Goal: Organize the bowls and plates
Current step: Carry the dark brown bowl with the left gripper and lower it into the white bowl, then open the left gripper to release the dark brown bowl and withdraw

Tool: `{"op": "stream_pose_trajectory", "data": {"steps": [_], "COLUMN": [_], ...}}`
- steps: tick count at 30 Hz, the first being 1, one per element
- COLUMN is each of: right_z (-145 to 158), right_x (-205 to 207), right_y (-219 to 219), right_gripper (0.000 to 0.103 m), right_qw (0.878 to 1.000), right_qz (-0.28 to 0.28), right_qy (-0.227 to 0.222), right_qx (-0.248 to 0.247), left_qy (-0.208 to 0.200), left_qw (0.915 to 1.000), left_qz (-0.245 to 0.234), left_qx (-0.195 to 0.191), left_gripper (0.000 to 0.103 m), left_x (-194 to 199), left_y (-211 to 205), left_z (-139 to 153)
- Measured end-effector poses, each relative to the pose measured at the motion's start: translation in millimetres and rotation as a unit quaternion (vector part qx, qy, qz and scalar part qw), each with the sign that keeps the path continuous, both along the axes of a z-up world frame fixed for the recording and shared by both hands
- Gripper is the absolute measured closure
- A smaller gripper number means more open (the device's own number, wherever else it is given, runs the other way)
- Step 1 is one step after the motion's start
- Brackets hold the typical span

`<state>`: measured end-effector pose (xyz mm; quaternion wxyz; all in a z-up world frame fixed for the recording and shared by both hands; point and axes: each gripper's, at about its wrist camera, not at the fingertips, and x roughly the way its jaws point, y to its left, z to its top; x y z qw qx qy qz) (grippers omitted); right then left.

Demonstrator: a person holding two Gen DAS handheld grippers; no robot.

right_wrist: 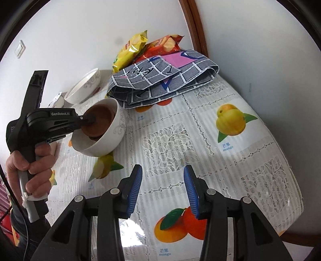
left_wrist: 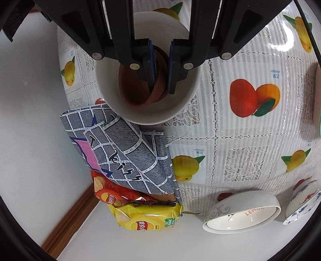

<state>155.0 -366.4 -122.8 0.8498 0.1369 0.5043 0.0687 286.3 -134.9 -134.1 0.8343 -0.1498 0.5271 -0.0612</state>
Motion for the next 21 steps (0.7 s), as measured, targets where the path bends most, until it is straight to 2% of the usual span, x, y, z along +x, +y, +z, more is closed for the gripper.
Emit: {"op": "stream_pose_trajectory", "data": {"steps": [3,5,8,11,14,18,21], "right_z": [3,6,9,14,22,36,47], "right_x": [-1,-3,-7,-12,-19,-26,-32], "right_y": [0,0,2,6,13,28,39], "right_gripper": [0.060,0.060,0.060,0.060,0.060,0.050,0.049], "right_qw": [1.000,1.000,1.000,1.000,0.999,0.996,0.995], "right_qz": [-0.001,-0.002,-0.014,-0.023,-0.027,-0.028,-0.038], "right_qy": [0.000,-0.003,-0.011,-0.013,-0.022,-0.024,-0.033], "right_qx": [0.004,0.002,-0.007,-0.015,-0.035,-0.076,-0.083], "left_qy": [0.011,0.018,0.017,0.005,-0.016,-0.047,-0.059], "left_qw": [0.9999,0.9998,0.9995,0.9991,0.9977,0.9934,0.9921], "left_qz": [-0.002,-0.006,-0.009,-0.018,-0.031,-0.040,-0.051], "left_qx": [0.006,0.005,0.024,0.037,0.058,0.097,0.098], "left_gripper": [0.091,0.088,0.082,0.082,0.077,0.069,0.069], "left_x": [-3,-7,-15,-28,-45,-65,-75], "left_y": [-2,-3,-5,-6,-6,0,10], "left_z": [1,2,9,22,41,62,72]}}
